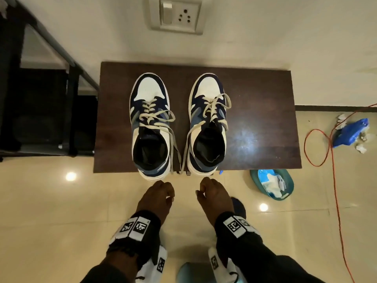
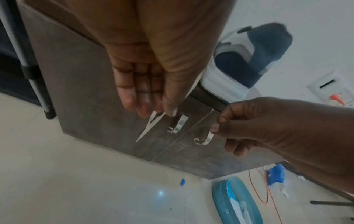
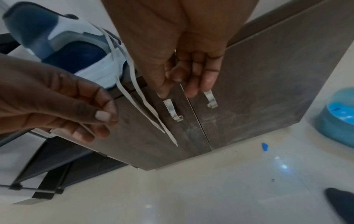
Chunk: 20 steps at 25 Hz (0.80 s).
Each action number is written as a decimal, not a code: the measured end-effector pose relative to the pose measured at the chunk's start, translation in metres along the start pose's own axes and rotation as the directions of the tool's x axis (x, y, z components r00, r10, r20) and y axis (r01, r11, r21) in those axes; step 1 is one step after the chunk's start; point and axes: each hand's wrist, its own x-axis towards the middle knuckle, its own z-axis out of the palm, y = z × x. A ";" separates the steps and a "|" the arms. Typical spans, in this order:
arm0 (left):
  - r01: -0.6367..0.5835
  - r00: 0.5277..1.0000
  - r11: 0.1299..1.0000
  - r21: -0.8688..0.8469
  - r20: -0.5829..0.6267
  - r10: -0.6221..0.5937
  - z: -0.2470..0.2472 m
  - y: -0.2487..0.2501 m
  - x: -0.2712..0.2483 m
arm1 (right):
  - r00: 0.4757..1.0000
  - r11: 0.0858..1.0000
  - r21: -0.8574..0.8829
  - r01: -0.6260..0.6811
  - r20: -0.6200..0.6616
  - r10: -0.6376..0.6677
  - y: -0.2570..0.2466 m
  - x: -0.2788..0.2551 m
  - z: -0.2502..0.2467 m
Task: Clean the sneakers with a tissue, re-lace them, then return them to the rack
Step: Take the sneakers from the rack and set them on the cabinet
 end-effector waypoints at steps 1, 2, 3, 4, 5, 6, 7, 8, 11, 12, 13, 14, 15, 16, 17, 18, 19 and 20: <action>0.033 0.999 0.999 -0.003 -0.023 -0.033 0.016 0.002 0.009 | 0.998 1.000 0.000 0.026 0.058 -0.026 0.012 0.009 0.009; 0.057 0.997 0.998 -0.007 -0.050 -0.057 0.036 0.004 0.019 | 0.990 0.997 -0.006 0.078 0.119 -0.077 0.027 0.018 0.021; 0.063 0.996 0.998 -0.002 -0.056 -0.063 0.051 0.006 0.028 | 0.976 0.992 -0.020 0.123 0.185 -0.118 0.037 0.024 0.027; 0.072 0.997 0.997 0.006 -0.026 -0.071 0.076 0.011 0.035 | 0.954 0.985 -0.030 0.172 0.254 -0.159 0.054 0.026 0.037; 0.060 0.998 0.998 0.016 0.004 -0.060 0.097 0.015 0.046 | 0.939 0.978 -0.035 0.205 0.289 -0.186 0.068 0.030 0.044; 0.023 0.999 0.999 0.041 0.043 -0.024 0.115 0.017 0.058 | 0.930 0.973 -0.041 0.228 0.303 -0.206 0.082 0.035 0.051; -0.001 0.997 0.999 0.048 0.080 -0.003 0.132 0.017 0.066 | 0.919 0.967 -0.064 0.248 0.331 -0.214 0.094 0.037 0.056; -0.028 0.995 0.998 0.051 0.094 0.023 0.144 0.019 0.075 | 0.909 0.956 -0.094 0.278 0.348 -0.230 0.102 0.043 0.058; -0.100 0.992 0.993 0.060 0.084 0.095 0.163 0.020 0.087 | 0.861 0.899 -0.173 0.402 0.406 -0.307 0.105 0.054 0.050; -0.107 0.993 0.992 0.070 0.061 0.102 0.168 0.019 0.089 | 0.847 0.874 -0.185 0.449 0.401 -0.350 0.102 0.057 0.045; -0.100 0.995 0.993 0.069 0.039 0.097 0.171 0.017 0.090 | 0.839 0.854 -0.200 0.480 0.389 -0.381 0.098 0.059 0.040; -0.090 0.996 0.994 0.069 0.026 0.088 0.173 0.015 0.092 | 0.831 0.833 -0.216 0.510 0.373 -0.412 0.096 0.059 0.036; -0.088 0.996 0.993 0.080 0.024 0.087 0.173 0.015 0.095 | 0.823 0.811 -0.230 0.537 0.353 -0.445 0.096 0.058 0.032; -0.096 0.995 0.991 0.089 0.018 0.095 0.173 0.017 0.097 | 0.810 0.787 -0.244 0.567 0.338 -0.479 0.096 0.055 0.028; -0.113 0.994 0.989 0.095 0.001 0.113 0.172 0.017 0.099 | 0.800 0.765 -0.259 0.589 0.320 -0.508 0.098 0.051 0.026; -0.136 0.989 0.985 0.106 -0.036 0.140 0.170 0.018 0.099 | 0.790 0.741 -0.285 0.608 0.302 -0.533 0.100 0.047 0.025; -0.159 0.983 0.979 0.127 -0.075 0.169 0.169 0.020 0.098 | 0.775 0.709 -0.314 0.631 0.292 -0.560 0.102 0.044 0.024; -0.178 0.975 0.972 0.151 -0.104 0.194 0.167 0.022 0.096 | 0.762 0.684 -0.335 0.648 0.290 -0.579 0.103 0.043 0.021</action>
